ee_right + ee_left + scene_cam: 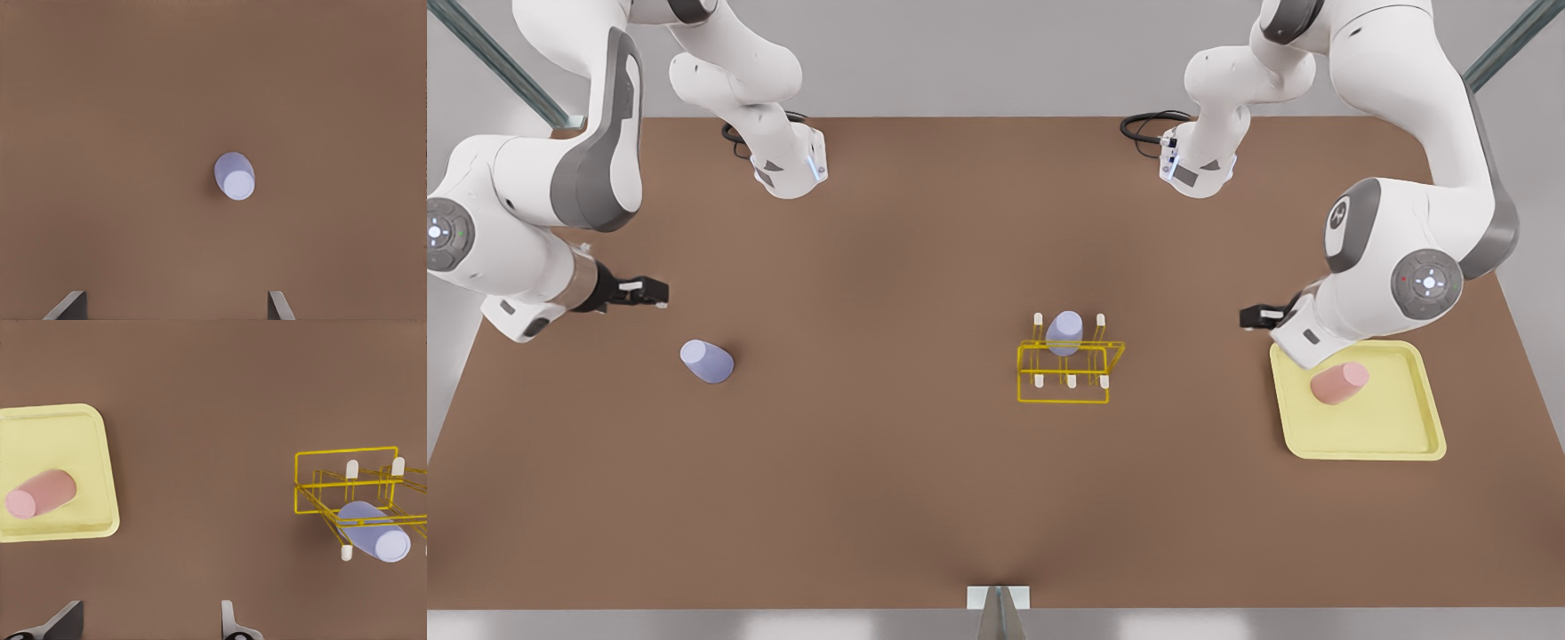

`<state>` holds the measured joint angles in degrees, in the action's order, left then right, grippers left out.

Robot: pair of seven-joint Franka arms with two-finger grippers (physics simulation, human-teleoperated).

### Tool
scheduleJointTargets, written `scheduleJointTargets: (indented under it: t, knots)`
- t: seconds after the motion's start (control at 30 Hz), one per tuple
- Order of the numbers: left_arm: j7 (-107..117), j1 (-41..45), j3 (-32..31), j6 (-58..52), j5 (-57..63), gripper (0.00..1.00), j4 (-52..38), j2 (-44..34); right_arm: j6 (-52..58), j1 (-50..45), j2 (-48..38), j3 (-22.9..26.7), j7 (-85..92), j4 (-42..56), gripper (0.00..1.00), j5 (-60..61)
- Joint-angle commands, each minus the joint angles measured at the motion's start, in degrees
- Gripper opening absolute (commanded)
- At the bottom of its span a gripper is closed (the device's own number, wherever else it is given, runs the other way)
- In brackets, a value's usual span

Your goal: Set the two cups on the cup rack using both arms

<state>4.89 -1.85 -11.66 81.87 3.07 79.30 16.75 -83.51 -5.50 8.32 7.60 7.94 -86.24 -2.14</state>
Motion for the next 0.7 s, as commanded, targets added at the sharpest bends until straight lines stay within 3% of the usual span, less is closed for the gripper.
scheduleJointTargets:
  t: [0.0,0.17,0.3,0.43,0.67]
  knots:
    - [-4.0,0.0,0.0,2.2,0.4,1.0,-0.1,-0.1,-3.7,0.0,-0.1,0.0,4.3,0.0,1.0,-0.1]
    - [-9.0,-4.2,7.9,7.8,0.7,1.0,-5.5,9.9,-5.9,0.7,3.5,0.0,5.2,0.7,1.0,-0.3]
    - [-21.8,-7.2,13.0,19.6,0.6,1.0,-4.6,14.6,-17.8,2.4,8.7,0.1,6.0,-4.1,1.0,-0.8]
    - [-29.4,-8.9,18.2,35.5,0.5,1.0,7.3,14.6,-28.9,3.8,8.6,0.1,6.5,-12.9,1.0,-0.8]
    - [-37.9,-10.0,18.1,36.2,-0.2,1.0,13.2,13.6,-39.4,3.8,7.9,0.0,6.4,-21.8,1.0,0.0]
